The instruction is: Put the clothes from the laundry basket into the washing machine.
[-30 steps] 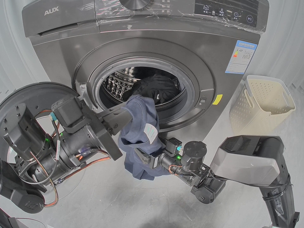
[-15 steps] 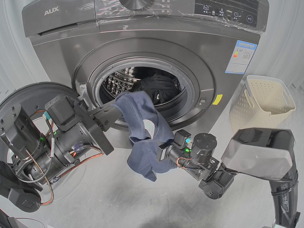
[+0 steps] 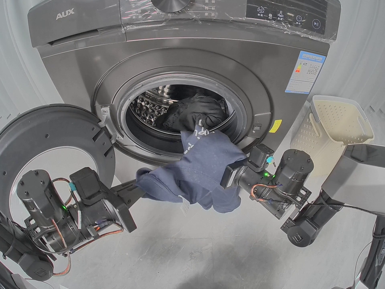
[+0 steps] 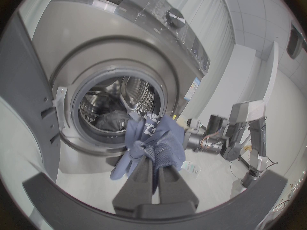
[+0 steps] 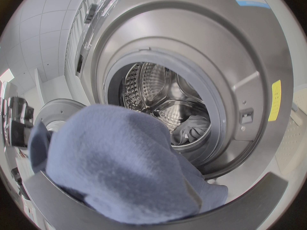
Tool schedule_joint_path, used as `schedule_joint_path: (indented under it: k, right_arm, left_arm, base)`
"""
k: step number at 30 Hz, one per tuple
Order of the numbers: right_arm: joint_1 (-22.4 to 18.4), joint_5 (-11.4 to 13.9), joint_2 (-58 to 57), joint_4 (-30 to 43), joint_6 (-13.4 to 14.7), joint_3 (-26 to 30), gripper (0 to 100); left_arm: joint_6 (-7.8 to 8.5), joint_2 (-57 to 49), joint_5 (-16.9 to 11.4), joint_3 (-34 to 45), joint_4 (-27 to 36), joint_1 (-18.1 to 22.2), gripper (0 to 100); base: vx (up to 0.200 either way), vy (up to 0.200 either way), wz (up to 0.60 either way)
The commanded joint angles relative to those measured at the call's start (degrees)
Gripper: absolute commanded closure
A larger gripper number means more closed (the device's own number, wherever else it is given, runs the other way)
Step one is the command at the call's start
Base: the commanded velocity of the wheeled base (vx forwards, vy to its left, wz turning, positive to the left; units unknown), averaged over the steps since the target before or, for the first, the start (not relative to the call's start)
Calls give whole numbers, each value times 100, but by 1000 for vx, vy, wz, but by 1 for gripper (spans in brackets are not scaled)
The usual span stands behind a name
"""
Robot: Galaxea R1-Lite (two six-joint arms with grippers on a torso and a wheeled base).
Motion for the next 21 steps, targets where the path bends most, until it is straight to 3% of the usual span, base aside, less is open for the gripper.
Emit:
schedule_joint_path:
  k: [1,6,10,14,21]
  right_arm:
    - [90,-29,-385,3,15,103,100]
    - [160,-169,-412,3,15,94,100]
    - [248,-240,-412,21,59,77,100]
    - [380,-363,-464,47,129,59,100]
    - [424,-371,-464,56,129,50,100]
  left_arm:
    - [29,468,-12,279,-24,53,100]
    - [38,811,-38,473,-235,53,100]
    - [55,1558,-56,666,-912,44,100]
    - [275,1997,-47,640,-973,26,100]
    - [249,1953,-65,411,-973,35,100]
  base:
    - [0,0,0]
    - [0,0,0]
    - [0,0,0]
    - [0,0,0]
    - [0,0,0]
